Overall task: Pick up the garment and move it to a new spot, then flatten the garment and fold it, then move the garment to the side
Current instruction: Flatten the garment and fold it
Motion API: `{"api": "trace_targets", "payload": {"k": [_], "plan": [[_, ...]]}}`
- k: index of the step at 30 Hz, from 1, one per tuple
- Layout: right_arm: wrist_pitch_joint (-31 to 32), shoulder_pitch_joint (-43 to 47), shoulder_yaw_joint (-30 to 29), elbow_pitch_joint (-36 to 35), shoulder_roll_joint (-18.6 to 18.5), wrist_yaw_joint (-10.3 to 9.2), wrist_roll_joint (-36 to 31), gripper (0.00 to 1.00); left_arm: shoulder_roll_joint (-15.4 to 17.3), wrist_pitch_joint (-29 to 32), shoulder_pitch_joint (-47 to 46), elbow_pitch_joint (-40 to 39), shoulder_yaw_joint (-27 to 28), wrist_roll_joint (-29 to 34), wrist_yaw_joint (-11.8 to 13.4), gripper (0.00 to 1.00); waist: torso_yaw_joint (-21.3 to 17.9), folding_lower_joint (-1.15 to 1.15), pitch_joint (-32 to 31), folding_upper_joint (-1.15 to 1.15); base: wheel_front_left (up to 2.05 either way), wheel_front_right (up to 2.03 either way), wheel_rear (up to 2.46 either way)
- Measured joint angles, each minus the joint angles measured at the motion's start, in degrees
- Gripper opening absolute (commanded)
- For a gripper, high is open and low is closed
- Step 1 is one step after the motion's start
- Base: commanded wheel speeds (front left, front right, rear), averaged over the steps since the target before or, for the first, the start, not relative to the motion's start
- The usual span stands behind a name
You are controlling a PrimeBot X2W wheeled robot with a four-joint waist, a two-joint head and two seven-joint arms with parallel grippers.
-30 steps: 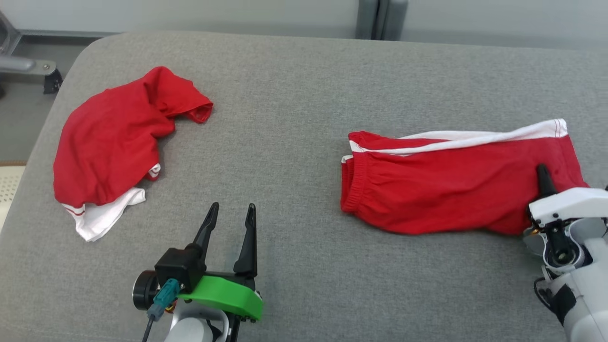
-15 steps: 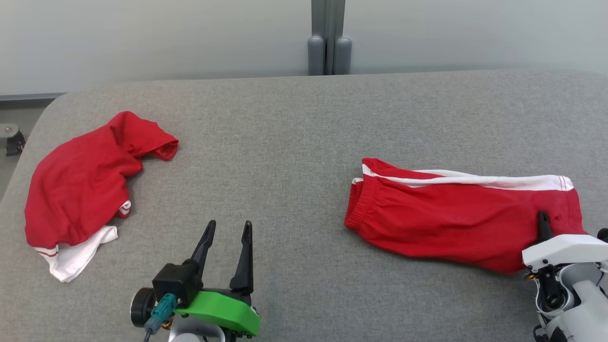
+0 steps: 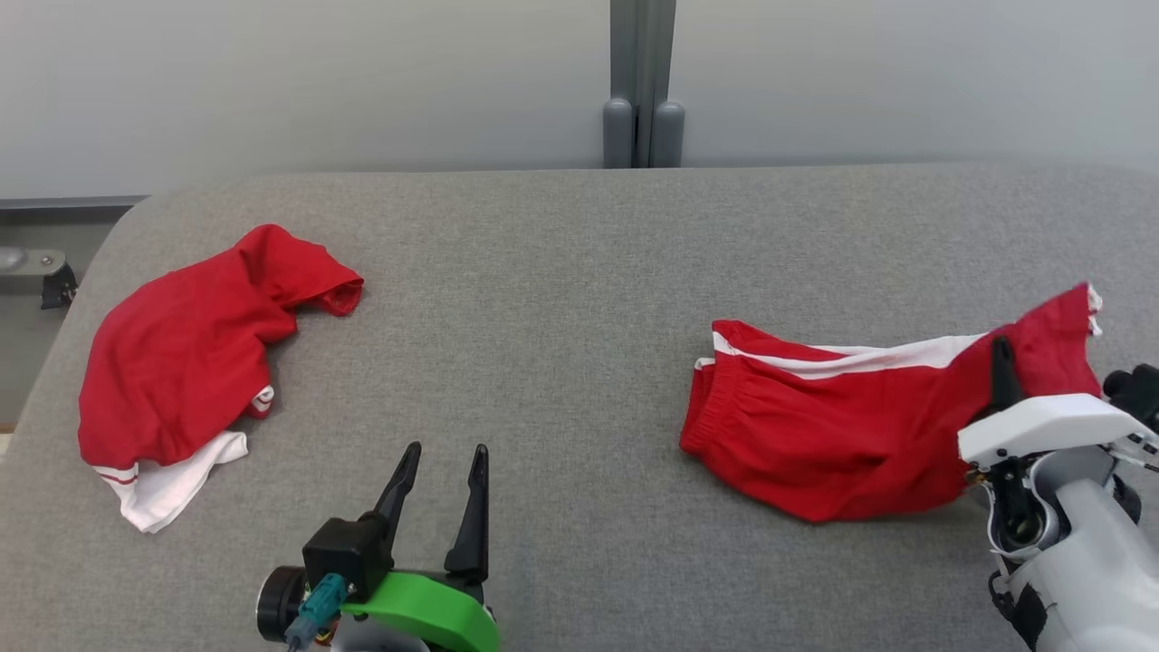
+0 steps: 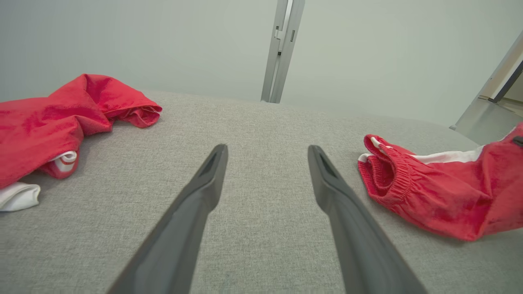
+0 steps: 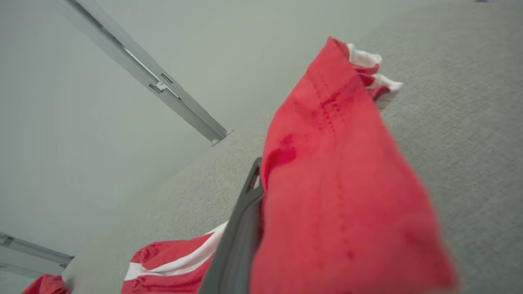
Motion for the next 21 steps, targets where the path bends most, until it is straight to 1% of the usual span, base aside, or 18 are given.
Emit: {"api": "trace_targets", "payload": {"k": [3, 6, 10, 16, 21], "plan": [[0.0, 0.0, 2.7, -3.2, 1.4, 0.0, -1.3, 0.0, 0.0, 0.0, 0.4, 0.3, 0.2, 0.0, 0.0, 1.0, 0.8, 0.0, -0.6, 0.0, 0.0, 0.0, 0.0], [0.0, 0.4, 6.3, -5.7, 2.9, 0.0, -0.9, 0.0, 0.0, 0.0, 0.8, 0.5, 0.2, 0.1, -0.2, 1.0, 1.7, 0.0, -1.2, 0.0, 0.0, 0.0, 0.0], [0.1, 1.3, 10.5, -7.9, 3.5, 0.0, 0.2, 0.0, 0.0, 0.0, 1.0, 0.7, 0.5, 0.2, -0.3, 1.0, 2.9, 0.0, -1.8, 0.0, 0.0, 0.0, 0.0], [0.3, 2.2, 15.1, -8.3, 3.7, 0.0, 2.3, 0.0, 0.0, 0.0, 1.3, 0.9, 0.7, 0.5, -0.5, 1.0, 4.8, 0.0, -2.4, 0.0, 0.0, 0.0, 0.0], [0.3, 2.4, 17.8, -6.9, 3.8, 0.0, 3.4, 0.0, 0.0, 0.0, 1.5, 1.0, 0.8, 0.6, -0.5, 1.0, 6.2, 0.0, -2.5, 0.0, 0.0, 0.0, 0.0]]}}
